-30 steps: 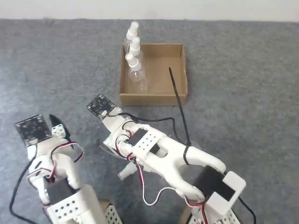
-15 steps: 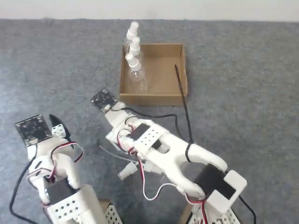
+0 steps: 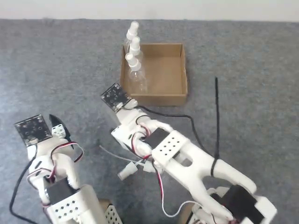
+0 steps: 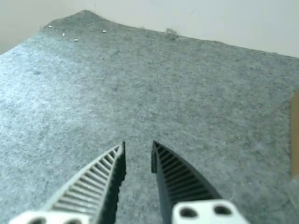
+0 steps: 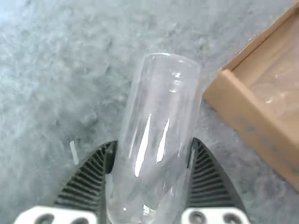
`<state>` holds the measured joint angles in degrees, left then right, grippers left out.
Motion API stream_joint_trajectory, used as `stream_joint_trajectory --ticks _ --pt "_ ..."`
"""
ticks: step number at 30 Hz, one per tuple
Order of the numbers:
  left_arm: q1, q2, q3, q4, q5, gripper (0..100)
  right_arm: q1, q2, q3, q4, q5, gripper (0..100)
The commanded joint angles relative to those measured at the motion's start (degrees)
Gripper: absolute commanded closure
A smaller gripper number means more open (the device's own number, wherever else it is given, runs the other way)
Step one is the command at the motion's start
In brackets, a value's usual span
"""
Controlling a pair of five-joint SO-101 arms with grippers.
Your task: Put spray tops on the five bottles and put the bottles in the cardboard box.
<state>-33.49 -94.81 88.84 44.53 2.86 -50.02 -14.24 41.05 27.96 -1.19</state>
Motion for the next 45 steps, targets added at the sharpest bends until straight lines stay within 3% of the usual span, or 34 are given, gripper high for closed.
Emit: stream_joint_trajectory --ticks 1,12,23,34,45 --pt "-0.1 -0.7 -1.3 -1.8 0.7 91 2.9 -4.5 -0.8 0.6 -4.4 95.0" --pt "-0.1 -0.7 -1.3 -1.8 0.7 91 8.6 -9.3 -2.8 0.9 -15.1 95.0" --pt "-0.1 -0.7 -1.2 -1.8 0.7 91 9.9 -22.1 -2.8 16.4 -20.6 95.0" --pt "-0.1 -0.7 -1.1 -1.8 0.7 91 24.8 -21.3 -2.5 20.5 -34.4 95.0" --pt "-0.1 -0.7 -1.0 -1.8 0.7 91 36.2 -9.6 -2.7 22.5 -43.7 94.6"
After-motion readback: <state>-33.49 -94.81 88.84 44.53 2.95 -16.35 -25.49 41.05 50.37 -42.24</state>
